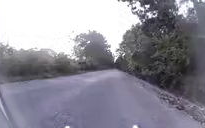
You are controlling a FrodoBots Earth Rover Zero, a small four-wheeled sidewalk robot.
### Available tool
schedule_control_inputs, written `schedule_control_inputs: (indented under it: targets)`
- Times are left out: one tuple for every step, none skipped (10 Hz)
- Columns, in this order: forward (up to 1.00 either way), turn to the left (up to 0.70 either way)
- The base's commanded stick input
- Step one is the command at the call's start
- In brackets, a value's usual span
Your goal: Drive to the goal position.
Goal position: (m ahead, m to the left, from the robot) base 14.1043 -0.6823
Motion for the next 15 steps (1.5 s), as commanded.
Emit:
schedule_control_inputs:
  targets:
    - [0.7,0.0]
    - [0.7,0.0]
    - [0.7,0.0]
    - [0.7,0.0]
    - [0.7,0.0]
    - [0.7,0.0]
    - [0.7,0.0]
    - [0.7,0.0]
    - [0.7,0.0]
    - [0.7,0.0]
    - [0.7,0.0]
    - [0.7,0.0]
    - [0.7,0.0]
    - [0.7,0.0]
    - [0.7,0.0]
